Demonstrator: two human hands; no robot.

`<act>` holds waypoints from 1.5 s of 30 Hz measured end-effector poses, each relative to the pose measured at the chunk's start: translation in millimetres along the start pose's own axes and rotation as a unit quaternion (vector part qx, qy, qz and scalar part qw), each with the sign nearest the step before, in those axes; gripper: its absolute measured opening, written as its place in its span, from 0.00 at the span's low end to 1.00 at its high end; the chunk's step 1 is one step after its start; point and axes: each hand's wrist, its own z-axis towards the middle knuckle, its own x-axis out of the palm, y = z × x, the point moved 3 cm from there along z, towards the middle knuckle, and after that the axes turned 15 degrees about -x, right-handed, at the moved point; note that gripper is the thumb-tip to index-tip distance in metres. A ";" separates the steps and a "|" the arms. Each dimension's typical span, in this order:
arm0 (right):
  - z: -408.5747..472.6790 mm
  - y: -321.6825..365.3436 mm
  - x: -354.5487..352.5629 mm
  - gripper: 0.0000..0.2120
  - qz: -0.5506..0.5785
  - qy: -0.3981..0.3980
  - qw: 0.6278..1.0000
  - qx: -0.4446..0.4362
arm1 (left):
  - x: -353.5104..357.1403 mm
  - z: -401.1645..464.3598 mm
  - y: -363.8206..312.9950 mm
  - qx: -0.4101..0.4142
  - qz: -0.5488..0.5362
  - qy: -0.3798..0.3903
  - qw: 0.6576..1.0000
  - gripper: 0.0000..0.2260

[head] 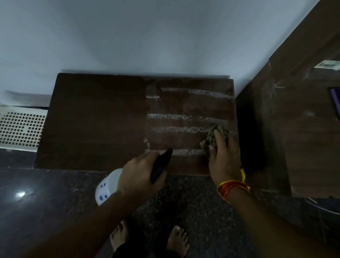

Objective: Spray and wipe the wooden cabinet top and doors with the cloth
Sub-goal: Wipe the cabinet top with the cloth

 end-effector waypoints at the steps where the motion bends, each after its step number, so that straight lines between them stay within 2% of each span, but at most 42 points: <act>1: -3.4 6.5 9.8 0.23 -0.007 0.015 1.000 -0.017 | -1.6 -2.3 5.8 -0.013 -0.030 -0.011 0.999 0.09; 5: -16.9 32.4 52.4 0.24 -0.011 0.080 0.996 -0.023 | -9.0 -4.1 21.5 -0.051 -0.111 -0.057 0.991 0.05; 6: -19.4 36.9 60.7 0.23 -0.020 0.079 0.997 -0.008 | -11.0 -2.4 25.2 -0.060 -0.127 -0.068 0.988 0.04; 8: -22.8 45.0 71.5 0.22 -0.037 0.065 0.997 0.006 | -16.0 1.6 32.3 -0.084 -0.166 -0.089 0.978 0.07; 13: 3.4 49.9 86.7 0.24 -0.097 0.091 0.990 -0.053 | -21.2 13.8 49.2 -0.124 -0.224 -0.103 0.961 0.14; 17: 16.8 57.5 91.0 0.24 -0.080 0.070 0.993 -0.055 | -23.9 20.1 58.1 -0.141 -0.249 -0.101 0.953 0.11; 20: -15.1 81.5 97.8 0.25 -0.086 0.101 0.987 -0.085 | -31.8 20.1 57.5 -0.152 -0.258 -0.098 0.949 0.10; 22: -27.1 92.9 103.5 0.25 -0.092 0.113 0.986 -0.075 | -35.4 18.3 56.9 -0.166 -0.262 -0.093 0.946 0.10; 28: 20.3 98.2 116.0 0.25 -0.105 0.118 0.983 -0.091 | -36.8 16.8 64.1 -0.180 -0.272 -0.095 0.941 0.10; 35: -26.7 117.9 119.7 0.25 -0.099 0.141 0.981 -0.087 | -48.7 15.2 64.7 -0.206 -0.267 -0.095 0.937 0.09; 38: -7.1 113.9 130.8 0.26 -0.116 0.172 0.973 -0.097 | -55.5 19.6 65.7 -0.207 -0.263 -0.099 0.937 0.09; 43: 18.9 116.1 137.1 0.27 -0.118 0.144 0.979 -0.078 | -62.5 23.5 67.4 -0.210 -0.270 -0.096 0.935 0.10; 45: 7.0 121.1 136.9 0.27 -0.123 0.160 0.975 -0.092 | -64.0 23.2 66.2 -0.213 -0.270 -0.090 0.935 0.10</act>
